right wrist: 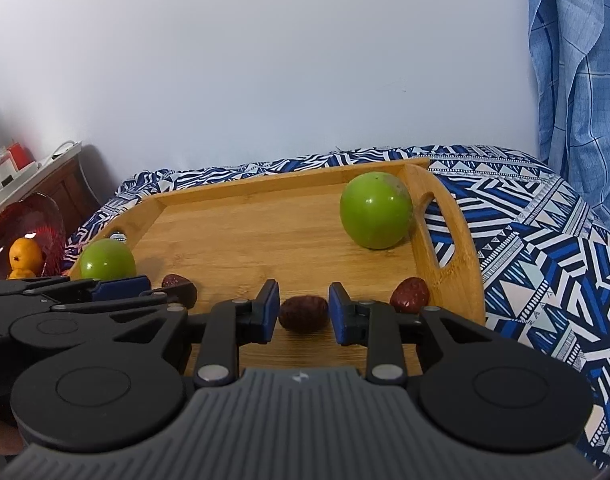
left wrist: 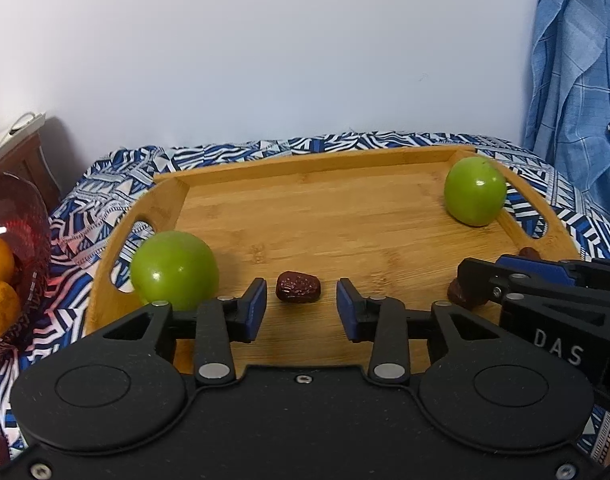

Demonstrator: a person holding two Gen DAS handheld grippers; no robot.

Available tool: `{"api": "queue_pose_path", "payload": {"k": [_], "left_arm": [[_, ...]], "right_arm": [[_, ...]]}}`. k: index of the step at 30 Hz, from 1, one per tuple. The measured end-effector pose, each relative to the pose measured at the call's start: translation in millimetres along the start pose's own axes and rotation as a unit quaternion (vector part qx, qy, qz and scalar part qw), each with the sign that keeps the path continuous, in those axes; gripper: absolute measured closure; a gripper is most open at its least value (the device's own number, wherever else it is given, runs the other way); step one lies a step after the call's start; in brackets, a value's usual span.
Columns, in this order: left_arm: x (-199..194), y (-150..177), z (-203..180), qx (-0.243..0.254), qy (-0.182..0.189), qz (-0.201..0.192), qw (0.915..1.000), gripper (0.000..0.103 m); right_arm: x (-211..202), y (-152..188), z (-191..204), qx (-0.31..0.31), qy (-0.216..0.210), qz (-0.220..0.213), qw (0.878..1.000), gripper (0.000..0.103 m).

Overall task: Organize fruits
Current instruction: 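Open both tools to release the dates on the tray, then move both tools away from the tray toward the small oranges on the tablecloth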

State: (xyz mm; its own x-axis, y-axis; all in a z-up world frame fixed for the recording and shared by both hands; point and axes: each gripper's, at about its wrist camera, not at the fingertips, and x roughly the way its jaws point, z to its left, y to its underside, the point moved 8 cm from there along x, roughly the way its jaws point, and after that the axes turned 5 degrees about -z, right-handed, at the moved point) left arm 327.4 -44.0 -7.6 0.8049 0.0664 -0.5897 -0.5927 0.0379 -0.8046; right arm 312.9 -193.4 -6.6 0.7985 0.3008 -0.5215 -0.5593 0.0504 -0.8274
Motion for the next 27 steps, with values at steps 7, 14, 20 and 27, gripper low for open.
{"api": "queue_pose_path", "payload": {"k": [7,14,20,27], "left_arm": [[-33.7,-1.4,6.9,0.003,-0.002,-0.012,0.9999,0.058],[-68.4,12.4,17.8,0.015,0.001,-0.015,0.9998,0.053],[-88.4,36.0,39.2,-0.008,0.005,-0.002,1.0,0.052],[-105.6,59.0,62.7,-0.024,-0.013,-0.025,0.9993,0.041]], "right_arm": [[-18.3,-5.1,1.1,-0.009,-0.004,-0.014,1.0,0.066],[-44.9,-7.0,7.6,-0.015,-0.012,-0.035,0.999,0.061],[-67.8,0.2,13.1,-0.021,-0.021,-0.044,0.999,0.055],[-90.2,12.0,10.9,-0.009,-0.014,-0.049,0.999,0.052]]}}
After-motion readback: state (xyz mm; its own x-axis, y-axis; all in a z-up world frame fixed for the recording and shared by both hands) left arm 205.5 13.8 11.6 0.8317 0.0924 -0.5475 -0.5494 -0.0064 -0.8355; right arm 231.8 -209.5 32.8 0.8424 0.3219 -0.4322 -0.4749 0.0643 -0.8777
